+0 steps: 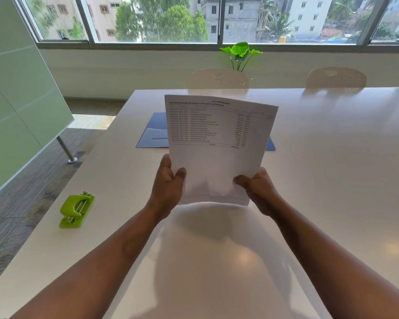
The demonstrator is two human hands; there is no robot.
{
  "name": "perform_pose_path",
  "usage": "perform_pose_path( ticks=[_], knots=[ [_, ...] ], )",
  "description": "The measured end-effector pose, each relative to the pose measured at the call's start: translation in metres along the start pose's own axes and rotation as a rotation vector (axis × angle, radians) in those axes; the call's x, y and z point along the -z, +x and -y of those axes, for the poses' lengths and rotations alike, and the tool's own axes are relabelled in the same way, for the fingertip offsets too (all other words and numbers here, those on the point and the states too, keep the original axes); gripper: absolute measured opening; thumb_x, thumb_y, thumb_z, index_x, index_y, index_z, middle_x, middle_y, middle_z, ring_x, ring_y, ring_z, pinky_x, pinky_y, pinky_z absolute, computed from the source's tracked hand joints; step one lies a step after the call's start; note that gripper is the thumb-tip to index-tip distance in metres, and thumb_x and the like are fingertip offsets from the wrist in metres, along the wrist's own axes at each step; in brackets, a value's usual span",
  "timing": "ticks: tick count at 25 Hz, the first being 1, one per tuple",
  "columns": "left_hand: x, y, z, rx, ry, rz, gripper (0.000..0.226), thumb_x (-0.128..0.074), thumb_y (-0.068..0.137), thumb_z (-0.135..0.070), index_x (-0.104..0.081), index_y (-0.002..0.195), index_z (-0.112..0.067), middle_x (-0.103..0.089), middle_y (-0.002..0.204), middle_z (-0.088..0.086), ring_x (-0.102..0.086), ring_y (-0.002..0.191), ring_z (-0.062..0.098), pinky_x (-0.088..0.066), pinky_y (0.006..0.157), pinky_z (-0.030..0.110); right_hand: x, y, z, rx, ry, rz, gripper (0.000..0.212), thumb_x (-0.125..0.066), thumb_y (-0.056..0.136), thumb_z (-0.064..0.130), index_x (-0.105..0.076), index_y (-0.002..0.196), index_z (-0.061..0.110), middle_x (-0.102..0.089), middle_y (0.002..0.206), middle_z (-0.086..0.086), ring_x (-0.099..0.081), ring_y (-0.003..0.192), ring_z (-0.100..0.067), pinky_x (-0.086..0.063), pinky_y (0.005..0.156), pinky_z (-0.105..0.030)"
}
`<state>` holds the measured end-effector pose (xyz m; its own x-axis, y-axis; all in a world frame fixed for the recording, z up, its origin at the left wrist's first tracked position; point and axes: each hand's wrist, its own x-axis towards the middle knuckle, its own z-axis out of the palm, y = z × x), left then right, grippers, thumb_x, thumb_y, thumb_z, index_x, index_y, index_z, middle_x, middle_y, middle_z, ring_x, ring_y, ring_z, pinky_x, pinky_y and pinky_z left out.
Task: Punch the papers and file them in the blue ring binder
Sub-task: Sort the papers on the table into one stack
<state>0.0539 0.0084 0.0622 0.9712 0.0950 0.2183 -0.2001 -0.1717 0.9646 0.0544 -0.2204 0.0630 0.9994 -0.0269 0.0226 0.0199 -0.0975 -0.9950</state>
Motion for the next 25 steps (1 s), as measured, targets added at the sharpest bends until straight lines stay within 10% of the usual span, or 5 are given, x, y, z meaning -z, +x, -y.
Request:
perform_pose_path(
  ticks=[14,25],
  knots=[
    [0.002,-0.007,0.025,0.073,0.018,0.09,0.041,-0.049,0.099,0.007,-0.047,0.126,-0.024,-0.064,0.114,-0.013,-0.065,0.096,-0.004,-0.053,0.077,0.014,-0.004,-0.003,-0.011,-0.061,0.037,-0.043,0.039,-0.055,0.082,-0.014,-0.072,0.087,0.021,-0.073,0.093,-0.011,-0.067,0.09,-0.035,-0.056,0.089,-0.054],
    [0.012,-0.013,0.046,0.163,0.073,0.201,0.038,-0.053,0.099,0.0,-0.05,0.117,-0.034,-0.071,0.112,-0.001,-0.069,0.103,0.018,-0.057,0.086,0.035,0.005,0.003,-0.011,-0.122,0.1,0.043,0.017,-0.062,0.096,0.007,-0.072,0.106,0.015,-0.075,0.094,-0.005,-0.069,0.082,-0.019,-0.057,0.072,-0.032]
  ],
)
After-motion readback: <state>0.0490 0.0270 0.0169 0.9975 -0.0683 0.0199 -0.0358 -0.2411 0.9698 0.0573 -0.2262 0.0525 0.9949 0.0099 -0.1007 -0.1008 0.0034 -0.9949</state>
